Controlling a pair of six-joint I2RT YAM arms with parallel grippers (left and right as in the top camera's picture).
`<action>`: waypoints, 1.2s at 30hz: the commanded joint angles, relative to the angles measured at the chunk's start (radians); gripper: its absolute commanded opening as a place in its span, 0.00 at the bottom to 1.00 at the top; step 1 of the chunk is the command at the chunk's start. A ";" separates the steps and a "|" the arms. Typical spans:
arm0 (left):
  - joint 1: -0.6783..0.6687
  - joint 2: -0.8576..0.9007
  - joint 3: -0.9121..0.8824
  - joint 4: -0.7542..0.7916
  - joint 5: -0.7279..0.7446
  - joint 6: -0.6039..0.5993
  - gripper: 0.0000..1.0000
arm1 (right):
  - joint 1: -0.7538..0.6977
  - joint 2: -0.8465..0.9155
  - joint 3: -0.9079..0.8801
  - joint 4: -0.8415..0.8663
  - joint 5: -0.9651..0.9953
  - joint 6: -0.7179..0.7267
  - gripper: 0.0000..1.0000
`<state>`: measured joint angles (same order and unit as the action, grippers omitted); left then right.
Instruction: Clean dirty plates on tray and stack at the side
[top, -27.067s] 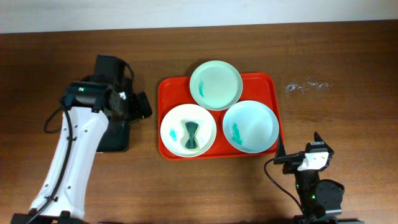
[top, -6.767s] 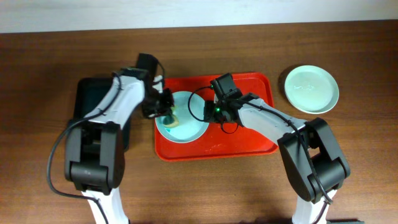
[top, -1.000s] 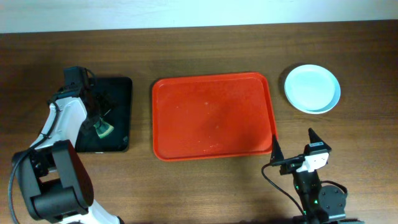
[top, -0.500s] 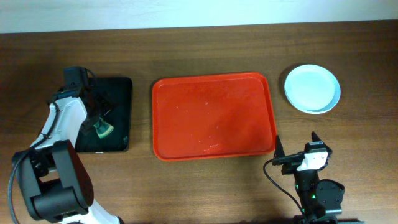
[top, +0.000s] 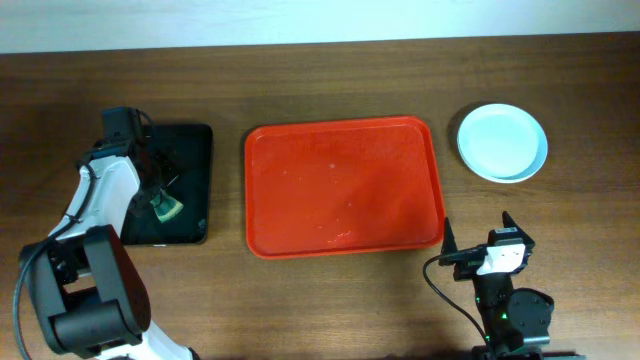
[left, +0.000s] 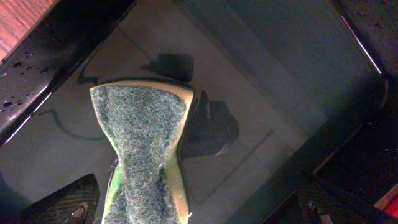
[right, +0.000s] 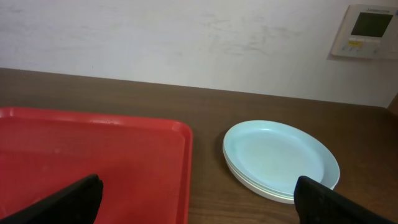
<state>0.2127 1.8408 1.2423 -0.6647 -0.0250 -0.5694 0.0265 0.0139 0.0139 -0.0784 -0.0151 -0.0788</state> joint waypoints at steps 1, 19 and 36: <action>0.000 -0.026 0.014 0.001 0.004 0.002 0.99 | -0.007 -0.011 -0.008 -0.003 0.019 0.008 0.98; -0.002 -0.296 0.012 -0.146 -0.155 0.003 0.99 | -0.007 -0.011 -0.008 -0.003 0.019 0.008 0.99; -0.146 -1.425 -0.725 0.422 0.068 0.669 0.99 | -0.007 -0.010 -0.008 -0.003 0.019 0.008 0.99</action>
<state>0.0681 0.4599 0.5697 -0.2417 0.0235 0.0589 0.0257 0.0120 0.0139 -0.0784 -0.0036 -0.0792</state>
